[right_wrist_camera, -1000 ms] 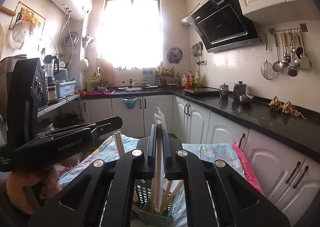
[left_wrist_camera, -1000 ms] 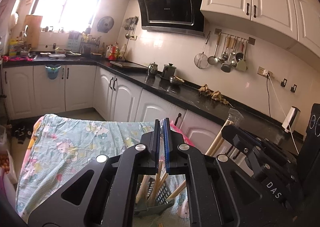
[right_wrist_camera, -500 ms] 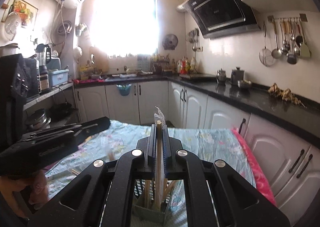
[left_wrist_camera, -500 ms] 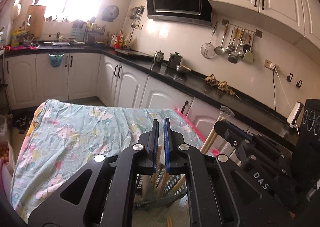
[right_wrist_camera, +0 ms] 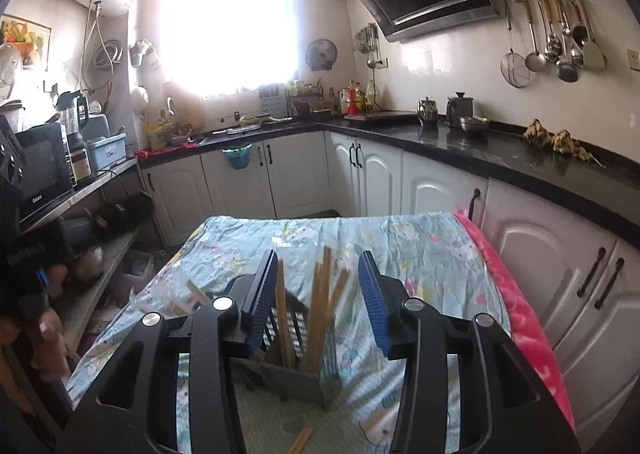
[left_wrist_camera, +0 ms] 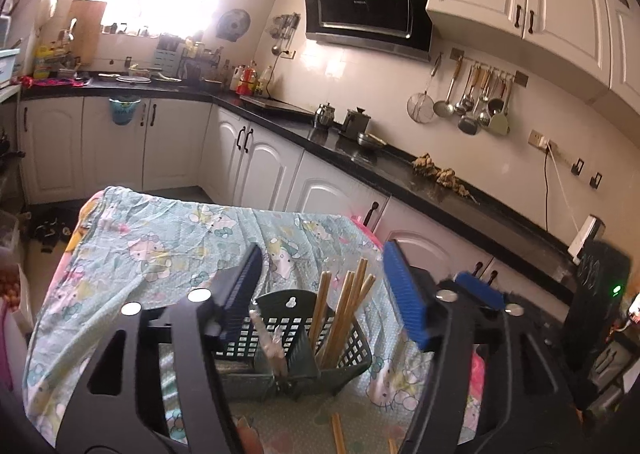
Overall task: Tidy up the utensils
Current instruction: 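Withdraw both open grippers and move toward the last two loose chopsticks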
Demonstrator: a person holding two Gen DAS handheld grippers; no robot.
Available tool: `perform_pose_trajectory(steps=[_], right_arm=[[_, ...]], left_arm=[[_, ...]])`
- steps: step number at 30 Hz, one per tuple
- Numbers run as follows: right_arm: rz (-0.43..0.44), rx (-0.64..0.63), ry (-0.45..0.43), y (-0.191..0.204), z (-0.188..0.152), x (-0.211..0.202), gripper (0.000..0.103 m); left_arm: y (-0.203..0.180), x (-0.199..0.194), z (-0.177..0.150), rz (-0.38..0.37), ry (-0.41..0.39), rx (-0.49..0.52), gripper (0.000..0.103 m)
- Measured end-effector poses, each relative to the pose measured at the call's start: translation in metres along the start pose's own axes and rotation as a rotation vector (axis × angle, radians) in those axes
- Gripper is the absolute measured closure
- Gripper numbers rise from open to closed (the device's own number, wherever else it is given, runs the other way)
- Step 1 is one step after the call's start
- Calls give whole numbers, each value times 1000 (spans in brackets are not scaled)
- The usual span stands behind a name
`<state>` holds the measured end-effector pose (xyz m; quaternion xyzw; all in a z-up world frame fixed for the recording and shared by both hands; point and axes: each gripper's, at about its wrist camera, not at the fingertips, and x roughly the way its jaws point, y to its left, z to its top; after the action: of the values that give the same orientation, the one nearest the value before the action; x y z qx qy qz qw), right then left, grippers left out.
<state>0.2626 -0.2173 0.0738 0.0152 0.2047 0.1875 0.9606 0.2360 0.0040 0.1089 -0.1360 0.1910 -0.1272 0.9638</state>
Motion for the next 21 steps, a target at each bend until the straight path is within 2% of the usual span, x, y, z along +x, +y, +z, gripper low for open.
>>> perform_pose_trajectory(steps=[4,12,21], right_arm=[[-10,15,22,-6,-9,-12,59],[-14,-2,24,-3,-20,-33,52],[6,-50,57,12,-42,-51,45]], left_arm=[[4,-16,-3,3,-5,-18,29],[8,-40,-17,6,-1,-45,12],[6,-54,-38,16,25,-30,11]])
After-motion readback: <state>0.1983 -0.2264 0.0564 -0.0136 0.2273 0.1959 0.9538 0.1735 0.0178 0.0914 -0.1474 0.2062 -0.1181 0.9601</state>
